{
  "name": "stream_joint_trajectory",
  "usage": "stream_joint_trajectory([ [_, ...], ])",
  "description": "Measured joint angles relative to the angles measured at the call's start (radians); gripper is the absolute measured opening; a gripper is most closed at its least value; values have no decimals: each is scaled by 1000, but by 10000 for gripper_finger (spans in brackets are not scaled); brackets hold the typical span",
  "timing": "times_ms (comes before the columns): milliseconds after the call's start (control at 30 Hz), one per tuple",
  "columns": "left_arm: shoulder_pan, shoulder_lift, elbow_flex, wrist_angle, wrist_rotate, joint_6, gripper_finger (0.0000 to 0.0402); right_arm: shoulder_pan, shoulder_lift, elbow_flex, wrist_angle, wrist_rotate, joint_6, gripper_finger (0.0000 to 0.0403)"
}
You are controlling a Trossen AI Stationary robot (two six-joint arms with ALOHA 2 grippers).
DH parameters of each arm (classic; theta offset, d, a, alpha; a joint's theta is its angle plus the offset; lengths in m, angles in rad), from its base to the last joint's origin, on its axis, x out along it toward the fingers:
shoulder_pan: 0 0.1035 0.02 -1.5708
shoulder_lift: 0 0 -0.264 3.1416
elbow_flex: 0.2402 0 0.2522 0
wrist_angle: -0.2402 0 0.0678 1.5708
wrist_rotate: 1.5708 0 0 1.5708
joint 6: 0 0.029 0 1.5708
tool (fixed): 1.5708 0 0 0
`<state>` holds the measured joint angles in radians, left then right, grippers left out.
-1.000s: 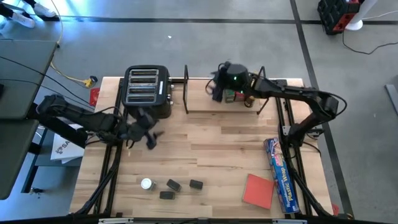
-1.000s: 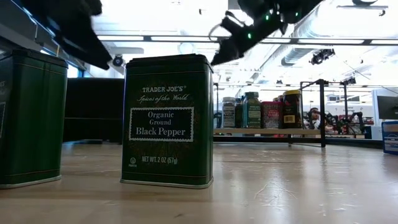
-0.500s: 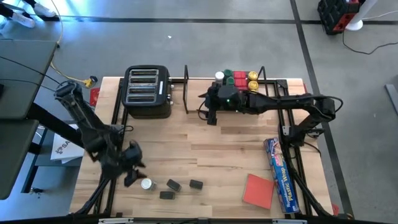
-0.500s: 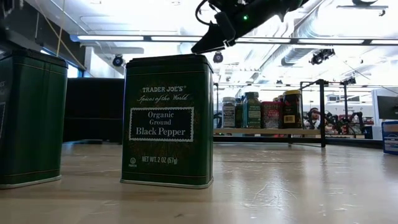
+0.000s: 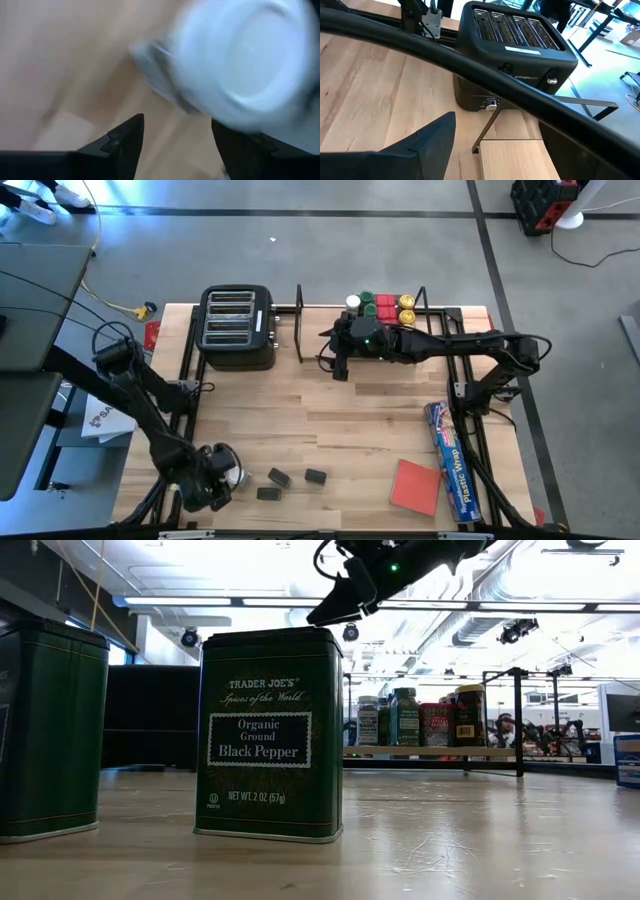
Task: Shelf spices
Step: Put the white seasoning bottle on the shelf aligned with the other white seasoning bottle
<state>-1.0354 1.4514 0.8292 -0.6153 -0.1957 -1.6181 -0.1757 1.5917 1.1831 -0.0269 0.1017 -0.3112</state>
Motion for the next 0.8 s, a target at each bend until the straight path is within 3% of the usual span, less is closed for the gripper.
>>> stream_joint_trajectory([
  [267,79,30,-46,-151,-213,37,199,0,0,0,-35,-7,32,281],
  [533,258,21,-181,62,-381,226,188,28,1,-1,-77,-73,107,281],
  [800,390,10,-200,168,-401,474,188,211,101,-1,13,-40,255,281],
])
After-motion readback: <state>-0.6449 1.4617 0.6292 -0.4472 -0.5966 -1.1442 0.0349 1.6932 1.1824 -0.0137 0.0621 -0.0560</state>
